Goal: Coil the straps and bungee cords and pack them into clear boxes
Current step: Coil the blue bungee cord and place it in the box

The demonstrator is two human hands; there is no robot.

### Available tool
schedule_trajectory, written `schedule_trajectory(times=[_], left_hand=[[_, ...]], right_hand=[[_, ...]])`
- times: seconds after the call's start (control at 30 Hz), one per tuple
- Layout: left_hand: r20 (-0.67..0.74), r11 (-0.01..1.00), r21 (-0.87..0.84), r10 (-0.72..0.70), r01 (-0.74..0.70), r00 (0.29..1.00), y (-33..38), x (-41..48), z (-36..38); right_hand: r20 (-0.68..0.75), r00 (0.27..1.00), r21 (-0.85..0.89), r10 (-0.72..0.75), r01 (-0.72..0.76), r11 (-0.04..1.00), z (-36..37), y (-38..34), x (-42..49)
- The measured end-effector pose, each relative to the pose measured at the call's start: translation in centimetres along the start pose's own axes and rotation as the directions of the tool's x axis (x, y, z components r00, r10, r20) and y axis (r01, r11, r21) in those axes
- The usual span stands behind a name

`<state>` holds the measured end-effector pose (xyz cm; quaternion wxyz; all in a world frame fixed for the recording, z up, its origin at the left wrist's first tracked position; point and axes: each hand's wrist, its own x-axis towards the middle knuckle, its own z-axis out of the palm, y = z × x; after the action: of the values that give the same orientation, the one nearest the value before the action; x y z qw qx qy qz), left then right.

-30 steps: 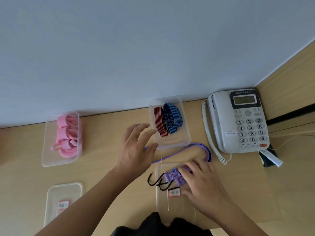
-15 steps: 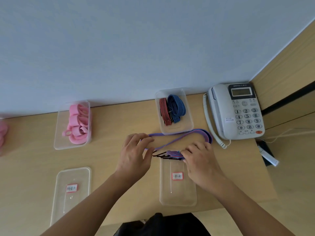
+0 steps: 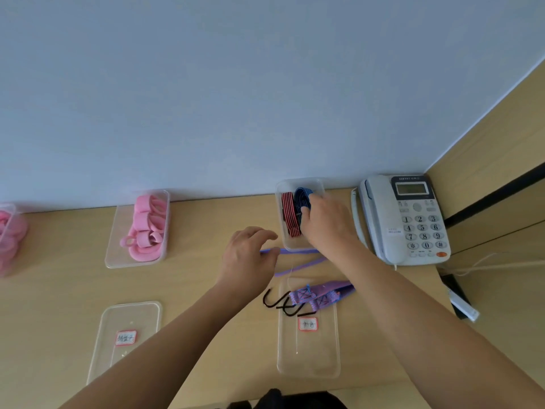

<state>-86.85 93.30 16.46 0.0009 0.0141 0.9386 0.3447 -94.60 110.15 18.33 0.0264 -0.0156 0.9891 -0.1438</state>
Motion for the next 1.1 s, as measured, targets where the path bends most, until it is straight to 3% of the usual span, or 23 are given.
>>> schedule_trajectory(times=[0.13, 0.27, 0.37, 0.5, 0.9, 1.1], left_hand=[[0.089, 0.993, -0.038, -0.112, 0.116, 0.99, 0.7, 2.7, 0.0], [0.21, 0.973, -0.003, -0.227, 0.233, 0.951, 0.6, 4.8, 0.5], [0.261, 0.965, -0.015, -0.249, 0.262, 0.933, 0.4, 5.6, 0.8], [0.296, 0.956, -0.029, -0.272, 0.293, 0.916, 0.3, 6.2, 1.1], [0.335, 0.944, -0.047, -0.293, 0.326, 0.896, 0.7, 7.5, 0.7], [0.17, 0.933, -0.236, -0.236, 0.272, 0.957, 2.5, 8.1, -1.1]], right_hand=[[0.12, 0.988, -0.092, 0.095, -0.084, 0.992, 0.8, -1.2, 1.9], [0.051, 0.993, -0.154, 0.107, -0.099, 0.983, 1.8, -2.0, 1.8], [0.052, 0.995, -0.096, 0.086, -0.08, 0.992, 2.4, -2.3, 2.1], [0.069, 0.98, 0.07, 0.185, -0.19, 0.979, 2.5, -1.7, 3.0], [-0.019, 0.979, 0.173, 0.202, -0.196, 0.965, 2.6, -0.4, 4.1], [-0.107, 0.962, 0.399, 0.253, -0.191, 0.897, -0.4, 1.4, 2.6]])
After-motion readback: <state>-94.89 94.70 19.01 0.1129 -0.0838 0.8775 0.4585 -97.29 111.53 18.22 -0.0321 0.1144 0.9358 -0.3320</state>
